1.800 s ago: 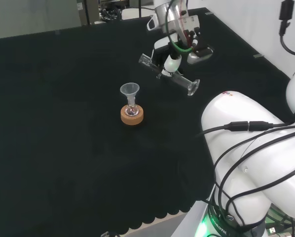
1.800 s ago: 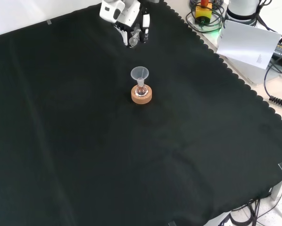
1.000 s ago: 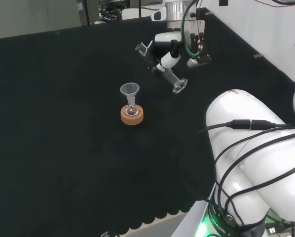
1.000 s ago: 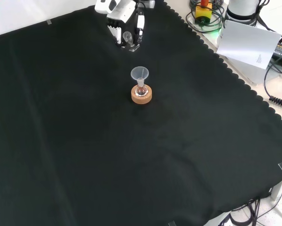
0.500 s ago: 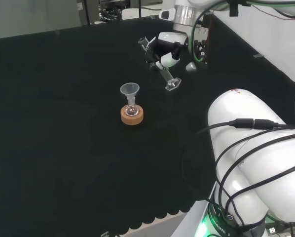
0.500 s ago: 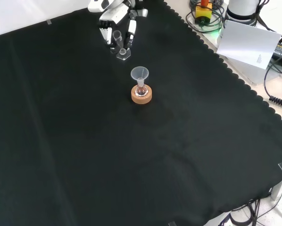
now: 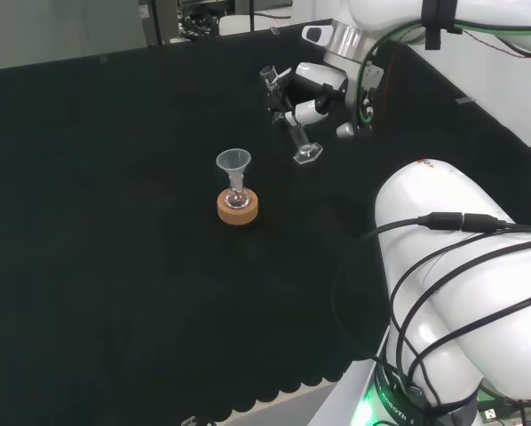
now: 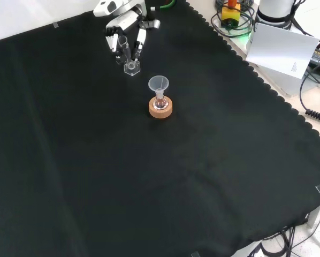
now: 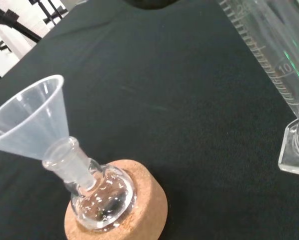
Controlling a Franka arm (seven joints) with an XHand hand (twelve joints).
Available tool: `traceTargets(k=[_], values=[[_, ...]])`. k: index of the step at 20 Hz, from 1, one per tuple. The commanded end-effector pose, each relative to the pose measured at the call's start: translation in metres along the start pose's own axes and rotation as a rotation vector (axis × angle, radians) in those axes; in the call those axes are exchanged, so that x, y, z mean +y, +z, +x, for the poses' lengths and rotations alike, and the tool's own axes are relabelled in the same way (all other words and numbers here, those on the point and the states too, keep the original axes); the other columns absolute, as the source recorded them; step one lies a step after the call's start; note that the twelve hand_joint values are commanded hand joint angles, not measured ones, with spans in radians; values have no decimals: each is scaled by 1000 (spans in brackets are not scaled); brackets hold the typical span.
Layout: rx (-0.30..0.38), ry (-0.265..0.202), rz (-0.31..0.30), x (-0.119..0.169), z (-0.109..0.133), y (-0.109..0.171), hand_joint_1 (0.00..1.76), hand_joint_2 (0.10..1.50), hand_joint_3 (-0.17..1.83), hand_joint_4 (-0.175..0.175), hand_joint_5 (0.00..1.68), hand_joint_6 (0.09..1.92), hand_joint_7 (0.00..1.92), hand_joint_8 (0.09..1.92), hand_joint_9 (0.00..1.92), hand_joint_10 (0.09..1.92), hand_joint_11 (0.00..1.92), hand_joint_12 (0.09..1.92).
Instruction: Put the graduated cylinder back on the table.
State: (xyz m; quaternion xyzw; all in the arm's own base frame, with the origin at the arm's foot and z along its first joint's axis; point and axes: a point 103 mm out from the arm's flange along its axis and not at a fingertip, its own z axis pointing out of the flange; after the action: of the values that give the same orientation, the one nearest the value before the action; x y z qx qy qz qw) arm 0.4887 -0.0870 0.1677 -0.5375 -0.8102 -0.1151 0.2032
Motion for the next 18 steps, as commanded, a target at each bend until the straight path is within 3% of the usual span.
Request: traceTargets(k=[1,6,18], values=[[60,-17,-70,13,-19,13,1114,1105,-2,-41,1016,965,1339,262,1549,87,1406,650],[110,-22,-126,21,-30,24,1114,1105,-2,-40,1015,965,1339,260,1546,87,1404,650],[152,-32,-207,27,-42,48,1114,1107,-1,-45,1010,972,1324,248,1532,87,1393,650]])
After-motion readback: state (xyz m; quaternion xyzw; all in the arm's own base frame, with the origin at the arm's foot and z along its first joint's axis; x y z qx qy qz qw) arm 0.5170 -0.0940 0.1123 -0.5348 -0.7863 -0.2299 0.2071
